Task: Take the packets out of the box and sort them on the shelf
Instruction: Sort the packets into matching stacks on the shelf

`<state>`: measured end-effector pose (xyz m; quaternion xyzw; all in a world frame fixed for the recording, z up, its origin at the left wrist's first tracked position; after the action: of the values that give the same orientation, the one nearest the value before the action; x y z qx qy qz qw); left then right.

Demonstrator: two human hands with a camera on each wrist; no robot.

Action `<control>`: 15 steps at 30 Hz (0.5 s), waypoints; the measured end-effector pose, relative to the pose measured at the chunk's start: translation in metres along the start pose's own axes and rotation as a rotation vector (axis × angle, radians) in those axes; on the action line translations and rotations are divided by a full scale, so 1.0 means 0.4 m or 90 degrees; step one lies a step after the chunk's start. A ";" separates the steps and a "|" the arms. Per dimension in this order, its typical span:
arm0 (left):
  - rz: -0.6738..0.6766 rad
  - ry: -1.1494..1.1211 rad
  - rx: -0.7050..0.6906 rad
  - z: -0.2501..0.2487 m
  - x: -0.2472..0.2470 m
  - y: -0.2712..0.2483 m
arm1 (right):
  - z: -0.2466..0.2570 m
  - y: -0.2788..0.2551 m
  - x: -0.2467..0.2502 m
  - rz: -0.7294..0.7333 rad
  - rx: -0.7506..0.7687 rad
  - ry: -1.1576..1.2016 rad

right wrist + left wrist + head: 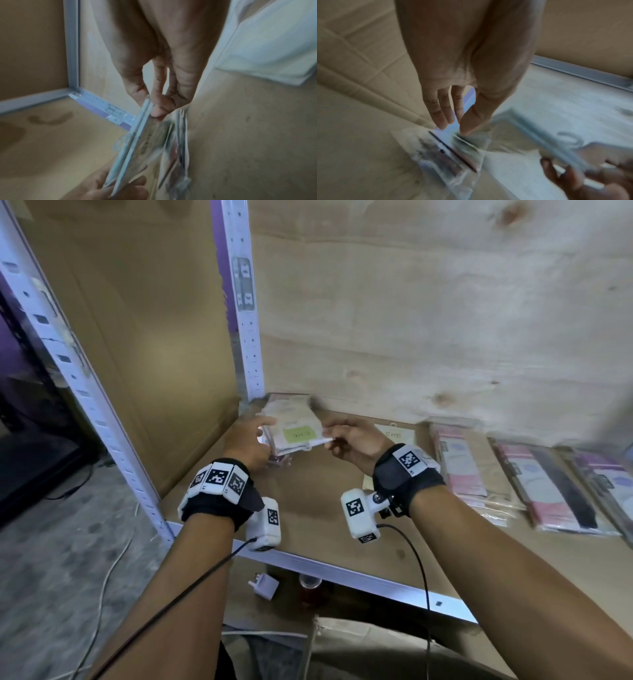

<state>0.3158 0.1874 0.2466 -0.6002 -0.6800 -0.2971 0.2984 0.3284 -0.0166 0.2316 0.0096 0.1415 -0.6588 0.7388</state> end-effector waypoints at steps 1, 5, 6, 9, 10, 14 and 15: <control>-0.011 0.035 -0.035 -0.037 0.007 -0.012 | 0.019 -0.021 0.011 0.003 0.007 0.024; -0.124 0.134 -0.178 -0.184 0.048 -0.077 | 0.104 -0.104 0.072 -0.012 0.015 0.099; -0.155 0.119 -0.219 -0.217 0.060 -0.096 | 0.124 -0.125 0.089 -0.013 0.015 0.111; -0.189 0.049 -0.287 -0.279 0.071 -0.135 | 0.174 -0.182 0.133 -0.007 0.025 0.136; -0.190 0.038 -0.302 -0.295 0.069 -0.145 | 0.186 -0.197 0.144 -0.005 0.029 0.142; -0.205 -0.002 -0.359 -0.350 0.057 -0.188 | 0.212 -0.245 0.196 -0.019 0.024 0.166; -0.201 -0.012 -0.370 -0.360 0.053 -0.196 | 0.212 -0.253 0.207 -0.021 0.019 0.164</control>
<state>0.2428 0.0832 0.3521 -0.5500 -0.6541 -0.5160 0.0582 0.2538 -0.1273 0.3120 0.1031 0.2257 -0.6664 0.7031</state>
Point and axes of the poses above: each hand's wrist, its own y-axis towards the middle knuckle, its own x-axis out of the back of the hand, z = x × y, the point moved 10 cm from there along y, towards the middle knuckle, and after that the axes turned 7 degrees about y, right-handed, at the moved point
